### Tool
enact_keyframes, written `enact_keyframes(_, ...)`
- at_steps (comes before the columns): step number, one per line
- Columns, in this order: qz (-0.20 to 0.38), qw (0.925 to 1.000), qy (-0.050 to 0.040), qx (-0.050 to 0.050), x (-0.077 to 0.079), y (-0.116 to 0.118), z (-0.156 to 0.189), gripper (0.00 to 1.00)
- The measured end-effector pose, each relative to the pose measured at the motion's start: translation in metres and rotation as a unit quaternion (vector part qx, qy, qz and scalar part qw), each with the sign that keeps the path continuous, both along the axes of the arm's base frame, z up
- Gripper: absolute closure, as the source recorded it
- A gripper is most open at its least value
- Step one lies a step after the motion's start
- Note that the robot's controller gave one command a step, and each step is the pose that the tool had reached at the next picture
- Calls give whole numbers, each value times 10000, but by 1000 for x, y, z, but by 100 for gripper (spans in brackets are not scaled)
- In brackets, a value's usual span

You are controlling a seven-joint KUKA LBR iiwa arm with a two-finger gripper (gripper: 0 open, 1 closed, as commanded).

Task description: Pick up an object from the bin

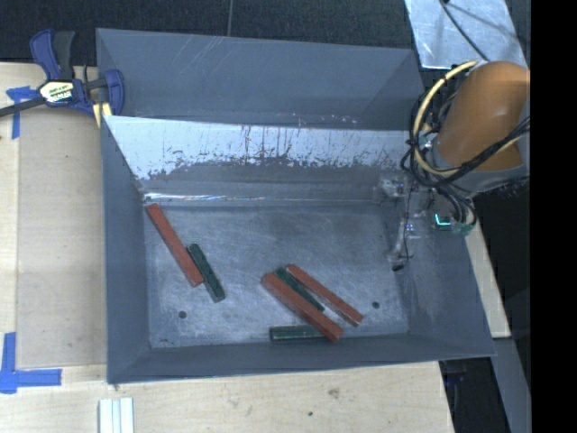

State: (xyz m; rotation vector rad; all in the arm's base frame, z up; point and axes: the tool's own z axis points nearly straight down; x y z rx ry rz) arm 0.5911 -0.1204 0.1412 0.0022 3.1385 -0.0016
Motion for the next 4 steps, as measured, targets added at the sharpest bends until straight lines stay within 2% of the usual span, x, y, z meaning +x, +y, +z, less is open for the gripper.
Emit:
enact_keyframes(1, -343, 9994, 37, 8, -46, 69, -73, 0)
enact_keyframes(2, -639, 9980, -28, 11, -44, 113, -9, 0)
enact_keyframes(3, -455, 9990, -17, 10, -53, 138, 5, 0)
enact_keyframes(4, -644, 9979, 33, 6, -73, 149, -71, 0)
